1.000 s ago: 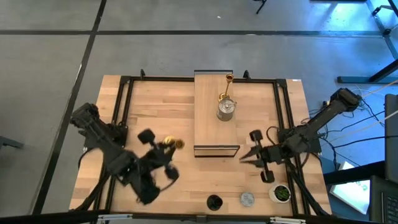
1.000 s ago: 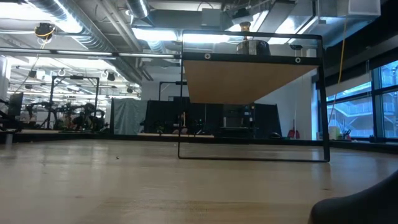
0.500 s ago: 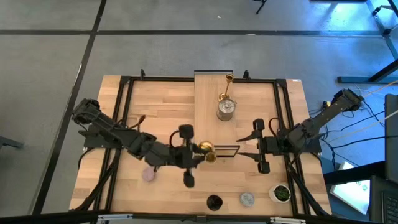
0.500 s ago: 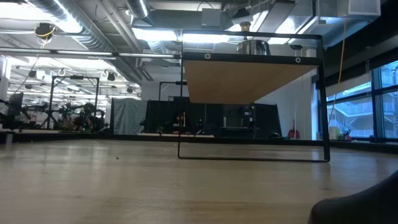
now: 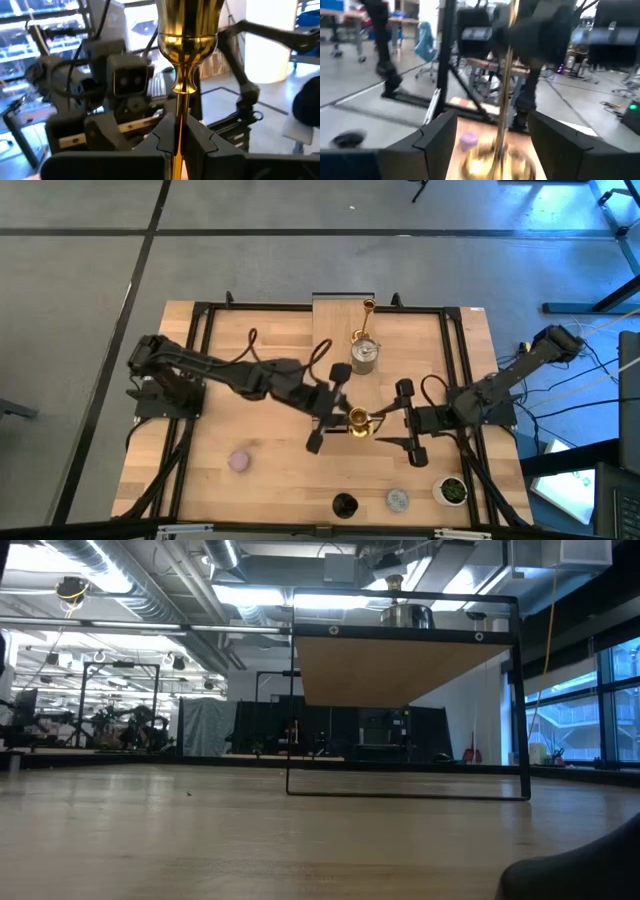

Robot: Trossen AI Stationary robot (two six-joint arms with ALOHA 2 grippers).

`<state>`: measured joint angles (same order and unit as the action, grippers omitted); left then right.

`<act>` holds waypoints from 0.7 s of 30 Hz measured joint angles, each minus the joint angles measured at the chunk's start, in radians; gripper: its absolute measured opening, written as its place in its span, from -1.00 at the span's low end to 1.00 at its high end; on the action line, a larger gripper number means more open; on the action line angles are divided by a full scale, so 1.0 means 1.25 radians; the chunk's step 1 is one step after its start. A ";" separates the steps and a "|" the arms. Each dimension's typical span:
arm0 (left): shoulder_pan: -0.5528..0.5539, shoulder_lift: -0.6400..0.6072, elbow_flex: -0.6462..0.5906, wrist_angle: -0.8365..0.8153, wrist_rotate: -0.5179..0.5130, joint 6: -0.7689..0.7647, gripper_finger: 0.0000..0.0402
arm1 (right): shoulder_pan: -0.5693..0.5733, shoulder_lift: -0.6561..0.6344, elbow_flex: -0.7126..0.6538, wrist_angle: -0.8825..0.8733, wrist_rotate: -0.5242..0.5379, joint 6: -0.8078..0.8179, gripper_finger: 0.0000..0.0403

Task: Pick & Place candle stick holders
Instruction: Put the golden candle holder on the shelf

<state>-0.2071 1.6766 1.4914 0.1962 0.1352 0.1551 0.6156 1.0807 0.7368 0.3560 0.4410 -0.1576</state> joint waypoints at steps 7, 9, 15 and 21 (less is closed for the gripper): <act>0.021 0.027 0.000 -0.001 0.018 -0.017 -0.95 | -0.035 0.054 0.000 0.061 -0.007 0.015 0.21; 0.021 0.027 0.000 0.001 0.018 -0.017 -0.95 | -0.044 0.058 0.000 0.060 -0.008 0.027 0.21; 0.008 0.031 0.000 -0.007 0.014 -0.013 -0.95 | -0.063 0.059 0.000 0.065 -0.066 0.080 0.21; 0.010 0.042 0.001 -0.004 -0.006 -0.016 -0.95 | -0.070 0.060 0.000 0.066 -0.069 0.106 0.08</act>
<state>-0.1944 1.7289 1.4924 0.1915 0.1278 0.1355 0.5278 1.1557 0.7368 0.4381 0.3542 -0.0254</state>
